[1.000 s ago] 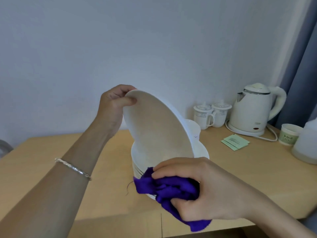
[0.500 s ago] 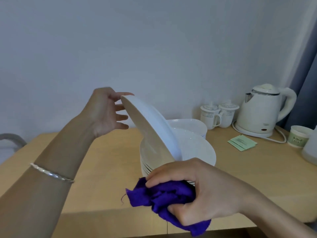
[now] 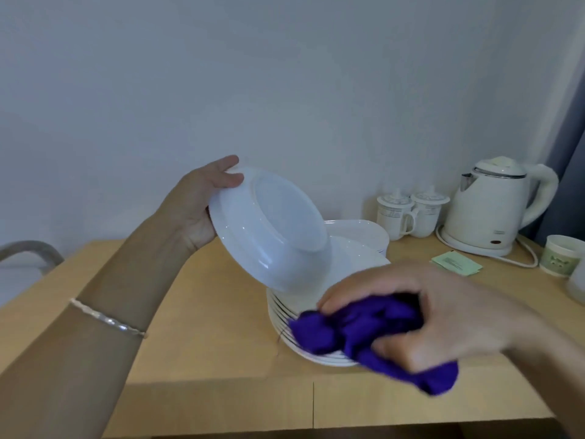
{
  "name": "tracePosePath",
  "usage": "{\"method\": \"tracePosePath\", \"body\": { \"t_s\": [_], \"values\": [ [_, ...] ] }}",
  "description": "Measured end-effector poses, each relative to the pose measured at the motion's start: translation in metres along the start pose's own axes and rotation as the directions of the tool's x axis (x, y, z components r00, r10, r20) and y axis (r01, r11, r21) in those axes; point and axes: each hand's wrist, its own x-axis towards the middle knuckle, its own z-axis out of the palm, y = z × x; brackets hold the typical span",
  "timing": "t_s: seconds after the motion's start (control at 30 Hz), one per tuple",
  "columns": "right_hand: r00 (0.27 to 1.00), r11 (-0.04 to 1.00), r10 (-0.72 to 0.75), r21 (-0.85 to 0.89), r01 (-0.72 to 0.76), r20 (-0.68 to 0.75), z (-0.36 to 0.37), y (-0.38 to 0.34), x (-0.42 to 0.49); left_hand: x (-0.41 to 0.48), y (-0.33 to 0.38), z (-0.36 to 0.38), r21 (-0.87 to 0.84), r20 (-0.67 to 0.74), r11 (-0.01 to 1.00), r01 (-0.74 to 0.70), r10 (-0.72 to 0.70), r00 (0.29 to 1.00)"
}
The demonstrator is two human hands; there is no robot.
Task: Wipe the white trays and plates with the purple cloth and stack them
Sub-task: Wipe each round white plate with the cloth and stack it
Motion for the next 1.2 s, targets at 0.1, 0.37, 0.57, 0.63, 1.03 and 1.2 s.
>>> {"method": "tracePosePath", "body": {
  "t_s": [0.1, 0.37, 0.57, 0.63, 1.03, 1.2],
  "values": [
    [0.964, 0.998, 0.048, 0.051, -0.035, -0.263, -0.022, 0.023, 0.001, 0.007, -0.019, -0.002, -0.051, -0.006, 0.999, -0.002, 0.002, 1.0],
    [0.776, 0.986, 0.112, -0.028, -0.164, -0.621, 0.004, 0.07, 0.076, 0.021, -0.05, -0.018, 0.018, 0.074, 0.988, 0.155, -0.156, 0.985],
    [0.778, 0.996, 0.07, -0.006, -0.094, -0.624, 0.017, 0.081, 0.101, 0.031, -0.052, -0.025, 0.151, 0.019, 0.977, 0.153, -0.157, 0.987],
    [0.752, 0.996, 0.083, 0.027, -0.086, -0.653, 0.017, 0.084, 0.104, 0.032, -0.055, -0.022, 0.239, -0.03, 0.968, 0.074, -0.069, 0.997],
    [0.663, 0.985, 0.169, 0.107, -0.134, -0.729, 0.004, 0.087, 0.141, 0.034, -0.057, -0.014, 0.314, 0.001, 0.947, -0.063, 0.066, 0.998],
    [0.789, 1.0, 0.029, 0.021, -0.02, -0.614, 0.028, 0.057, 0.148, 0.037, -0.058, -0.013, 0.282, 0.0, 0.957, -0.075, 0.078, 0.997]
  ]
}}
